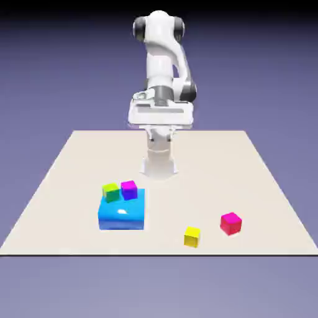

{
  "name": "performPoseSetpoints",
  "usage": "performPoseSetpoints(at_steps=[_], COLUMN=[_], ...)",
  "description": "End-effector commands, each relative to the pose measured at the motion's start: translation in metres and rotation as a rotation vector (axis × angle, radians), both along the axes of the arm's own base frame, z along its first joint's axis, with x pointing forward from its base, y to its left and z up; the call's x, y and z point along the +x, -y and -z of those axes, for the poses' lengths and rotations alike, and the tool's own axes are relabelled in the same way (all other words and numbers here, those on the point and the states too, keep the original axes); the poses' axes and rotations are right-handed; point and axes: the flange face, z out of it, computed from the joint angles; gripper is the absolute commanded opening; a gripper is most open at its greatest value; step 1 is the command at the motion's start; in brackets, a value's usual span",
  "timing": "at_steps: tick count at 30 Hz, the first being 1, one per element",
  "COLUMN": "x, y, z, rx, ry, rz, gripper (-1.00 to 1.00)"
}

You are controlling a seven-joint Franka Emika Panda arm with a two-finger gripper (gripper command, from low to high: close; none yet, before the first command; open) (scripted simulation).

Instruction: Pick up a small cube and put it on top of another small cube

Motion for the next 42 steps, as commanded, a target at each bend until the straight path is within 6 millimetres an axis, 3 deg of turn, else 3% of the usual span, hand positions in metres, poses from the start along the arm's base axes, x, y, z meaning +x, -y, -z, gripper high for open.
performPoseSetpoints(at_steps=[1, 9, 16, 24, 26, 31, 32, 33, 37, 38, 42], x=[0.008, 0.06, 0.089, 0.1, 0.1, 0.097, 0.097, 0.097, 0.101, 0.101, 0.096], y=[-0.005, -0.048, -0.088, -0.131, -0.133, -0.124, -0.124, -0.124, -0.132, -0.124, -0.032], z=[0.008, 0.08, 0.157, 0.254, 0.26, 0.329, 0.329, 0.329, 0.269, 0.255, 0.213], rx=[-0.02, -0.193, -0.354, -0.547, -0.558, -0.558, -0.558, -0.558, -0.559, -0.546, -0.417], ry=[-0.035, -0.306, -0.534, -0.793, -0.809, -0.809, -0.809, -0.809, -0.808, -0.814, -0.863], rz=[-0.037, -0.355, -0.651, -1.002, -1.023, -1.023, -1.023, -1.023, -1.023, -0.994, -0.709], gripper=[0.0, 0.0, 0.0, 0.0, 0.0, 0.0, -1.0, -1.0, -1.0, -1.0, -1.0])
